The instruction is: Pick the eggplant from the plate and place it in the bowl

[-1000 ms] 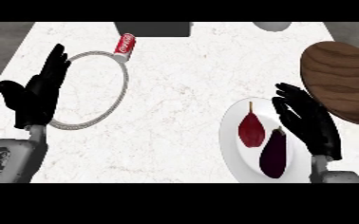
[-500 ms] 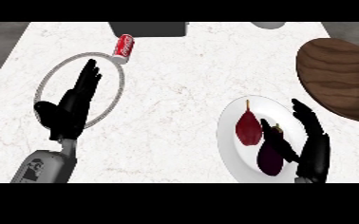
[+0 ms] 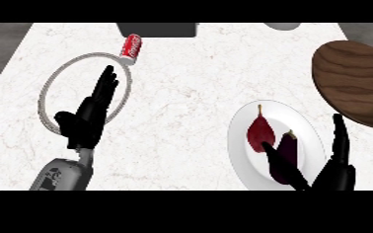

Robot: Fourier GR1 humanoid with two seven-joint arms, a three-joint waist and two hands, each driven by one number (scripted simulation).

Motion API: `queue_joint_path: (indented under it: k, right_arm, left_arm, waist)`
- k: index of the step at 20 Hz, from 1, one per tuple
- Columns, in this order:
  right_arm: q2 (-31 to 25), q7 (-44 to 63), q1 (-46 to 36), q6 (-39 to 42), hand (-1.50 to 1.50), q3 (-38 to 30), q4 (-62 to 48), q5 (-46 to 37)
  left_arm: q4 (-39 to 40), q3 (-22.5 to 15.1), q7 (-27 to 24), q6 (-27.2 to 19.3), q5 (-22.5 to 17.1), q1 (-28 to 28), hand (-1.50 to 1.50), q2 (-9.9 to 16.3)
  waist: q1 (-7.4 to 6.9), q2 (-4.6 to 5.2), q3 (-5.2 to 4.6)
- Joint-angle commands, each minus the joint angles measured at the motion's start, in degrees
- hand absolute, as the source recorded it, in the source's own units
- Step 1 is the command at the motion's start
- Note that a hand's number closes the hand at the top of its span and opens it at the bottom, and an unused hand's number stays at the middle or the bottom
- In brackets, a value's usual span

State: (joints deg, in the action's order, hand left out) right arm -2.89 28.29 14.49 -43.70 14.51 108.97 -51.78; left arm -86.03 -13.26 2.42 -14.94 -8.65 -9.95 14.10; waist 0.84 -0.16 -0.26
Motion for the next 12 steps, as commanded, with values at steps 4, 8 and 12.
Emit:
queue_joint_path:
  k: [4,8,12]
  right_arm:
    - [2.42,23.10,-2.75,23.47,-1.50,-2.08,16.28,-13.59]
    - [1.90,33.29,-11.26,34.56,-1.50,-6.57,15.39,-8.77]
    - [2.88,39.15,-16.09,38.93,-1.50,-7.75,9.77,-4.94]
  left_arm:
    - [-1.12,-0.30,1.11,-0.36,1.07,-0.25,0.00,-1.08]
    - [-3.73,-1.11,0.87,-0.15,1.65,2.55,0.00,-1.02]
    - [-1.10,0.02,0.22,1.56,1.03,1.15,0.00,-1.05]
  waist:
    - [-0.57,0.07,0.12]
    - [-1.40,0.13,0.18]
    - [-1.33,0.31,0.22]
